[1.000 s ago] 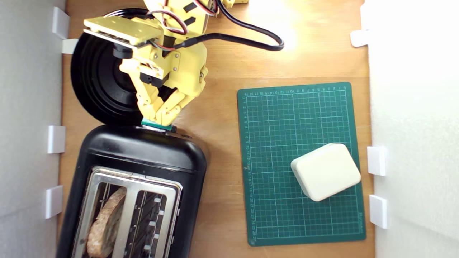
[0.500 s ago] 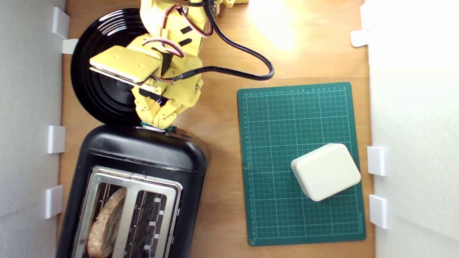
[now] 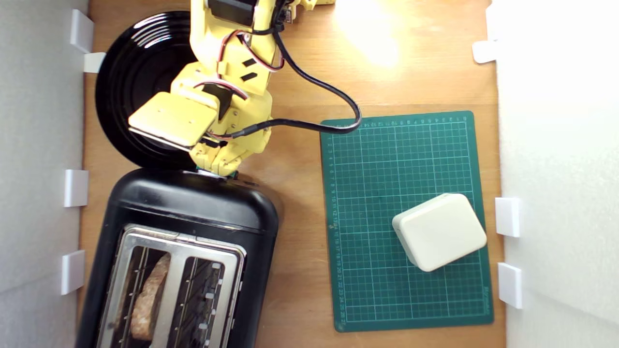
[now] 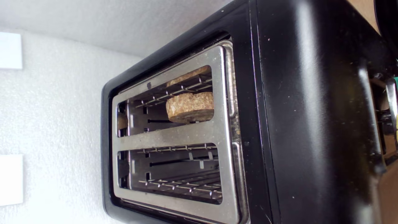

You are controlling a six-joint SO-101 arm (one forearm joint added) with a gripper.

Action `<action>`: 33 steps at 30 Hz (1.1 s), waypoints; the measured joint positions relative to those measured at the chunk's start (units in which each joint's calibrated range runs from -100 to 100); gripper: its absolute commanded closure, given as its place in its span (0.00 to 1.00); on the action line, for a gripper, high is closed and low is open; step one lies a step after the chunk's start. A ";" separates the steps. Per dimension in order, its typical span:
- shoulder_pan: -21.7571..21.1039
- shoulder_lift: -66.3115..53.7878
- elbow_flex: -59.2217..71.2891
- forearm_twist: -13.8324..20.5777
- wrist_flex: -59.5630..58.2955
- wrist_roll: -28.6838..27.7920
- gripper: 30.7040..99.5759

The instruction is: Start toaster

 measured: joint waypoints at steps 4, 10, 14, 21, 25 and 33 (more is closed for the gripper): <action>0.00 0.58 0.09 0.00 0.00 0.00 0.99; 0.00 0.75 4.45 0.39 -2.47 -0.32 0.99; 0.00 0.75 8.06 0.58 -5.45 -0.32 0.99; 0.00 0.33 14.18 0.67 -9.87 -0.32 0.99; 0.09 0.42 19.09 0.67 -14.47 -0.27 0.99; 0.36 -0.83 27.90 0.67 -21.70 -0.27 0.99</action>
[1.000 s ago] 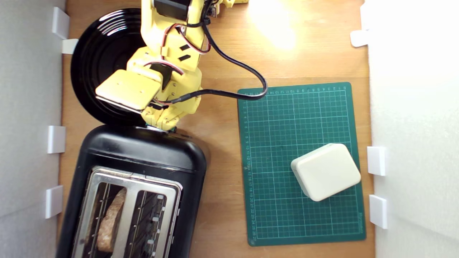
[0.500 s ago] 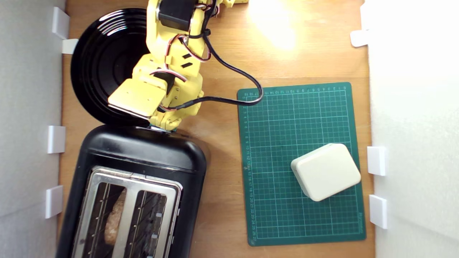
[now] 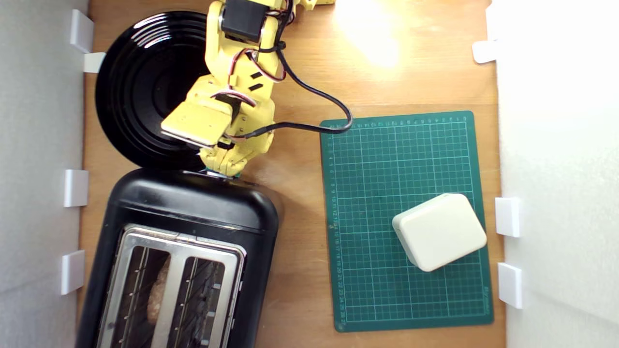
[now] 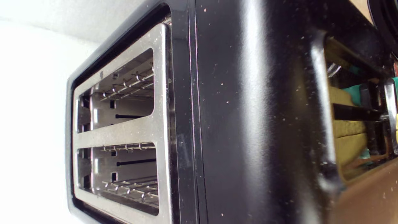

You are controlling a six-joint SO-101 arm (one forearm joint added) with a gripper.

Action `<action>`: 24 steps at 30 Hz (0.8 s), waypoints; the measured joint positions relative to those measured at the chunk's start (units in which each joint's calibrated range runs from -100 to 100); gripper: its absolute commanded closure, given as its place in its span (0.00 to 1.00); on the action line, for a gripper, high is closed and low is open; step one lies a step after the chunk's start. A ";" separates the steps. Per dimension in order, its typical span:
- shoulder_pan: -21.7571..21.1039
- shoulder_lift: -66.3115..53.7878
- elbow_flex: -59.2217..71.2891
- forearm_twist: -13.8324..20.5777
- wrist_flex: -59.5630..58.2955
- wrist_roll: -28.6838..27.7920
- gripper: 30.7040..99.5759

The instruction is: Start toaster

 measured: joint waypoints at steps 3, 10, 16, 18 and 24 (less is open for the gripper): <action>0.18 -0.17 4.08 0.00 -4.00 0.00 0.99; 0.36 -0.42 9.36 0.00 -9.19 0.00 0.99; 0.36 -0.08 9.45 -0.10 -9.28 0.00 0.99; 0.36 0.33 9.45 -0.10 -9.28 0.00 0.99; 0.36 1.25 11.58 -0.10 -12.77 0.11 0.99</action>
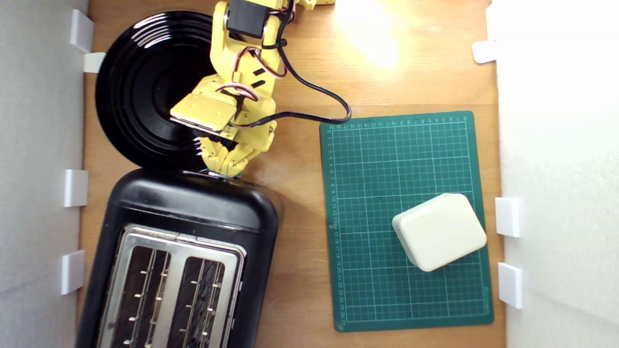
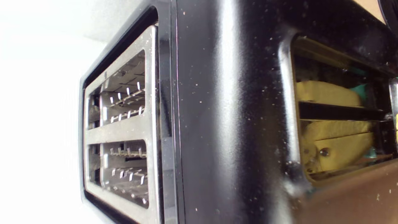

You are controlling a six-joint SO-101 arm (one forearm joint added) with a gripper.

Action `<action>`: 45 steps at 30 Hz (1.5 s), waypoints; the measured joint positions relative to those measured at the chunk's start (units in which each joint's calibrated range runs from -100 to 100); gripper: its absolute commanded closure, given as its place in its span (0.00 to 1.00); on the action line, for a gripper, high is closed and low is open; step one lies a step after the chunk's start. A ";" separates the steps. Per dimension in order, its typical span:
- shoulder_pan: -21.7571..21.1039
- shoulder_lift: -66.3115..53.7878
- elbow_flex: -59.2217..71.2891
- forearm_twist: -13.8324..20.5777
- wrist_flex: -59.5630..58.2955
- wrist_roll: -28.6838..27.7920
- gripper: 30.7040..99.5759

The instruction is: Start toaster

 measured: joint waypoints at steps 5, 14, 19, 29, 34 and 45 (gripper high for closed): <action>0.00 -0.33 7.60 0.00 -9.53 0.38 0.99; 0.54 1.25 11.40 0.00 -16.77 0.43 0.99; 0.54 1.25 12.23 0.00 -18.30 0.38 0.99; 0.54 1.33 8.62 -0.10 -15.49 0.38 0.99; 0.45 2.25 0.93 -0.48 -2.47 0.05 0.99; 0.00 5.17 -11.21 -0.67 14.38 -0.43 0.99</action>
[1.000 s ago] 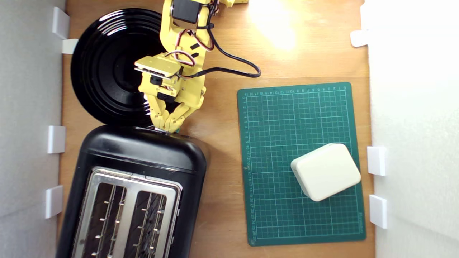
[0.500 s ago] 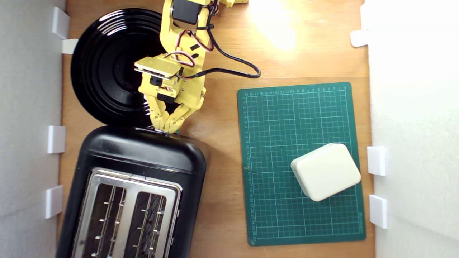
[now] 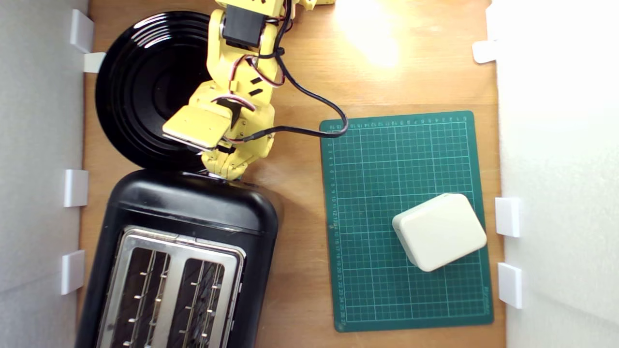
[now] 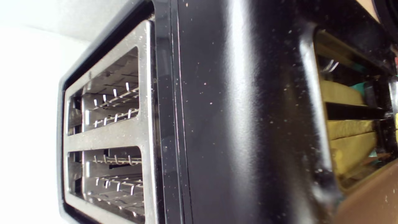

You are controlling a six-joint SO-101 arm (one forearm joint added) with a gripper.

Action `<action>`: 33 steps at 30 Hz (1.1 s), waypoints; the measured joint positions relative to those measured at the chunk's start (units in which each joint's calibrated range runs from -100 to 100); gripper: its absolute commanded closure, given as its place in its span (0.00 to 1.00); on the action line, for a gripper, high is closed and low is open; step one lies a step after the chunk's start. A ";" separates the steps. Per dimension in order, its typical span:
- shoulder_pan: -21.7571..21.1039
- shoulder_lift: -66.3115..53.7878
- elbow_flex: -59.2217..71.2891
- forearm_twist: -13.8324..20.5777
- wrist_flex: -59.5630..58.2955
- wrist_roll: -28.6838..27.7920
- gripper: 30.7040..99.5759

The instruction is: Start toaster

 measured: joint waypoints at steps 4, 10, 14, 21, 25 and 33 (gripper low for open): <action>-0.09 0.83 -2.22 0.00 3.06 0.00 0.99; -0.18 1.50 -5.10 0.00 7.15 0.22 0.99; -0.18 2.92 -9.18 0.00 10.72 0.22 0.99; 0.00 3.67 -12.42 -0.10 12.51 0.22 0.99; 0.00 3.50 -13.90 -0.29 13.11 0.22 0.99; 0.09 -0.33 -15.20 0.00 14.64 0.22 0.99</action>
